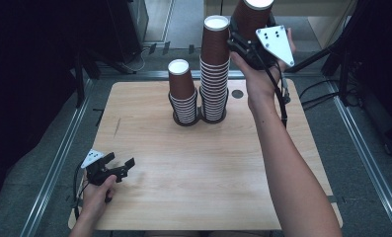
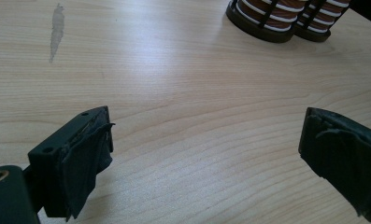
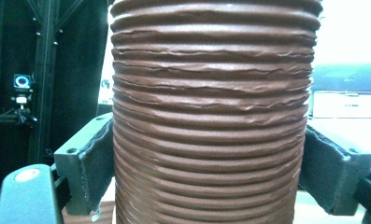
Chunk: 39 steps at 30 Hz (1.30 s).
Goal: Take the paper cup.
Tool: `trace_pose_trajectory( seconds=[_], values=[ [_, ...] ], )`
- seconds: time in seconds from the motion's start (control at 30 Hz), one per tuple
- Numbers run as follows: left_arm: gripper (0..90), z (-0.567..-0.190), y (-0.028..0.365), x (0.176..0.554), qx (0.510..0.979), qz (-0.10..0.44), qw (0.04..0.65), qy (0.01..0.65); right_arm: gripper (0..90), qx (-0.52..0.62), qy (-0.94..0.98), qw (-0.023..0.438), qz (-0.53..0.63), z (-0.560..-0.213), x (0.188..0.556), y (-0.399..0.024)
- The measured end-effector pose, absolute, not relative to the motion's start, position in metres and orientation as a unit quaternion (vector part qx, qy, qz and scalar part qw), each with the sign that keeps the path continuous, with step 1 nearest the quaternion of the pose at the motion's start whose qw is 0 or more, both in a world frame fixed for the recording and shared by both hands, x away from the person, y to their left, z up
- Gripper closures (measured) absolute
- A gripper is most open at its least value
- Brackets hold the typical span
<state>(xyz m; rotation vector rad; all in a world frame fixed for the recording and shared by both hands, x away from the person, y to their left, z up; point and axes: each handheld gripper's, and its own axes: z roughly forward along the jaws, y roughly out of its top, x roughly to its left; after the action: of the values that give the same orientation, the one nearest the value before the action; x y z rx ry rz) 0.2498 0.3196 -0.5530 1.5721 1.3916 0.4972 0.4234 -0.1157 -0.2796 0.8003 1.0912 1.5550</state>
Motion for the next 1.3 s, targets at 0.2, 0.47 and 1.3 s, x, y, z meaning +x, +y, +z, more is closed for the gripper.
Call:
trace_pose_trajectory(
  seconds=[0.2,0.47,1.3],
  values=[
    [3.1,-0.553,0.320,0.250,0.643,0.203,0.472,0.568,14.4,0.338,0.457,0.515,0.642,-0.292,0.415,-0.131],
    [3.1,-0.553,0.318,0.249,0.643,0.215,0.470,0.564,14.3,0.338,0.475,0.520,0.624,-0.317,0.403,-0.146],
    [2.2,-0.543,0.305,0.249,0.647,0.231,0.469,0.555,14.2,0.314,0.518,0.513,0.609,-0.380,0.358,-0.153]
  ],
)
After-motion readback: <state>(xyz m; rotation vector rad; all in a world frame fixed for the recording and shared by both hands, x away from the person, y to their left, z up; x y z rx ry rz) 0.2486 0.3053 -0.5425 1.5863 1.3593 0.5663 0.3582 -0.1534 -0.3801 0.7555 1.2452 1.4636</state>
